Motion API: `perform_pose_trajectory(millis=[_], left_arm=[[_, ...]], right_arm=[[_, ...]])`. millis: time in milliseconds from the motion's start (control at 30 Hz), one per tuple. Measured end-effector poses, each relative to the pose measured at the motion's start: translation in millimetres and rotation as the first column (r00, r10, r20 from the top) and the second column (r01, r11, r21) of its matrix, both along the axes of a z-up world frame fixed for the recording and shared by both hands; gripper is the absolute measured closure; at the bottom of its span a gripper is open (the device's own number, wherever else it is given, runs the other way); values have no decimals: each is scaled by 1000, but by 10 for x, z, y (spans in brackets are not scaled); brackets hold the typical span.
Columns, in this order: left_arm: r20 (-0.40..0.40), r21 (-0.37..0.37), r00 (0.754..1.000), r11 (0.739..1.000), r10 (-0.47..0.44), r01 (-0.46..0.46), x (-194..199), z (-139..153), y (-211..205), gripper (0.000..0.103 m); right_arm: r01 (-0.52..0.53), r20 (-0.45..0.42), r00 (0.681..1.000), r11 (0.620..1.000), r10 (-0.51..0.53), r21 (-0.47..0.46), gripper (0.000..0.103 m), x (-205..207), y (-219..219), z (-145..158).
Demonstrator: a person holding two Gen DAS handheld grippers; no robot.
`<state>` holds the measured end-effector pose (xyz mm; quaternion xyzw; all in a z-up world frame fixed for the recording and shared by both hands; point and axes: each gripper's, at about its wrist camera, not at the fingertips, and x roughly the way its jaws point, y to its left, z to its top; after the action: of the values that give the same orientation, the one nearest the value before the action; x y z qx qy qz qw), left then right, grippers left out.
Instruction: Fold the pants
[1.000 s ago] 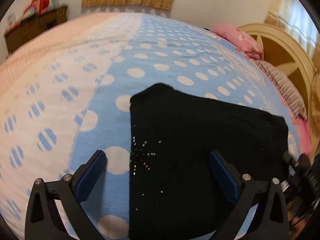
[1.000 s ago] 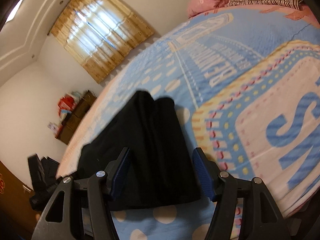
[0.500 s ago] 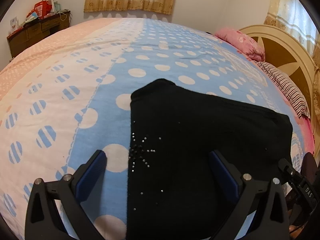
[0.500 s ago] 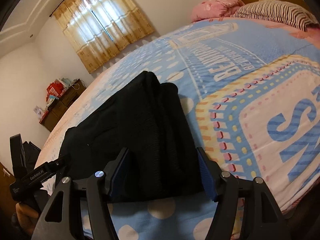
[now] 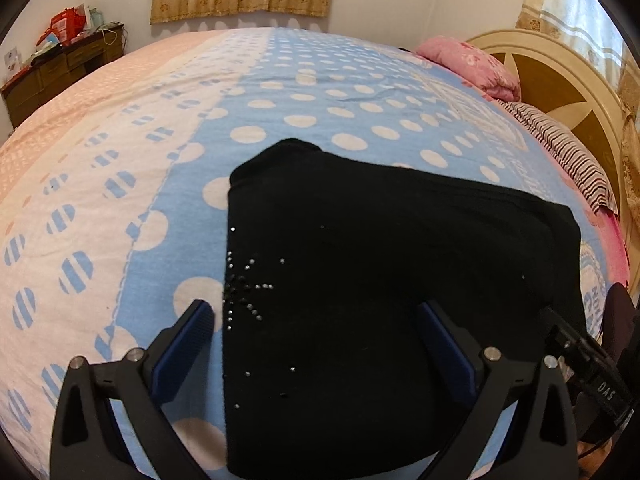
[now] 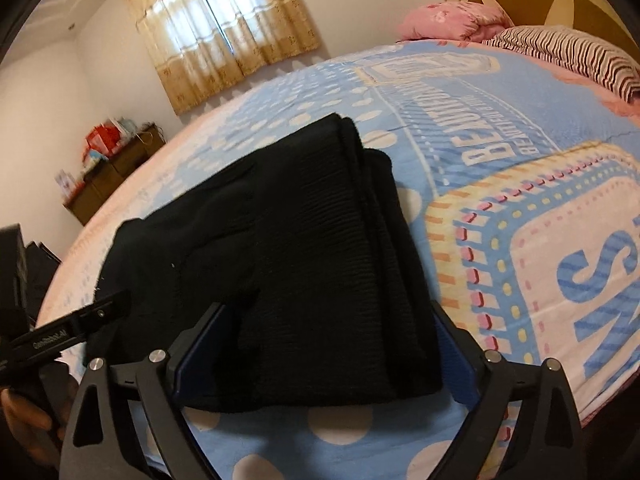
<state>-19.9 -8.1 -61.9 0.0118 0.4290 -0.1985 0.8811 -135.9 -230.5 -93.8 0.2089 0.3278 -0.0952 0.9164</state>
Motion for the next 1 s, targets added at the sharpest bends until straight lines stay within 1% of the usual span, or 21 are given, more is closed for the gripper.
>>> perform_pose_trajectory(millis=[67,100,133,167,233,267,300,333,367,433,533,567,633,733,900,1000], left_arm=[[0,-2,1000,1000,-6,6,-1,8,-1,4],[1,-1,1000,1000,-11,11,-6,12,-5,7],[4,-1,1000,1000,-18,18,-13,17,-13,11],[7,0,1000,1000,-28,28,-24,23,-28,13],[9,-2,999,1000,-31,31,-36,30,-41,18],[8,-8,999,999,-33,33,-39,32,-43,20],[9,-12,999,999,-36,36,-45,36,-46,24],[11,-14,999,999,-43,43,-54,46,-54,31],[13,-19,999,998,-53,53,-72,56,-61,35],[23,-25,998,998,-61,61,-100,87,-69,50],[23,-54,997,996,-74,75,-115,114,-58,63],[29,-61,997,996,-70,72,-120,127,-46,65],[48,-66,997,996,-60,63,-129,167,-27,74],[73,-58,996,997,-42,47,-133,221,10,80],[80,-59,996,998,-34,39,-125,229,17,82],[94,-81,995,996,-22,30,-128,285,64,83]], right_arm=[[4,4,1000,1000,-5,25,9,-10,-34,5],[5,12,1000,999,-5,47,11,-27,-66,5],[12,9,1000,998,-13,56,19,-42,-96,3],[22,3,1000,998,-22,51,24,-56,-102,-1],[33,-3,999,999,-33,30,39,-83,-110,10],[25,2,1000,999,-25,25,42,-95,-106,15],[9,7,1000,1000,-9,11,49,-98,-81,26],[-1,9,1000,1000,1,0,54,-101,-55,34],[-9,8,1000,1000,9,-15,58,-97,-21,44],[-16,12,1000,1000,16,-22,62,-92,14,59],[-11,18,1000,1000,11,-21,65,-108,23,70],[-10,18,1000,999,11,-34,66,-111,44,85],[-10,18,1000,997,12,-76,67,-114,100,129],[-16,28,999,993,19,-119,68,-123,185,218],[-29,56,998,987,38,-155,69,-154,279,366],[-40,80,995,984,54,-174,69,-165,343,487]])
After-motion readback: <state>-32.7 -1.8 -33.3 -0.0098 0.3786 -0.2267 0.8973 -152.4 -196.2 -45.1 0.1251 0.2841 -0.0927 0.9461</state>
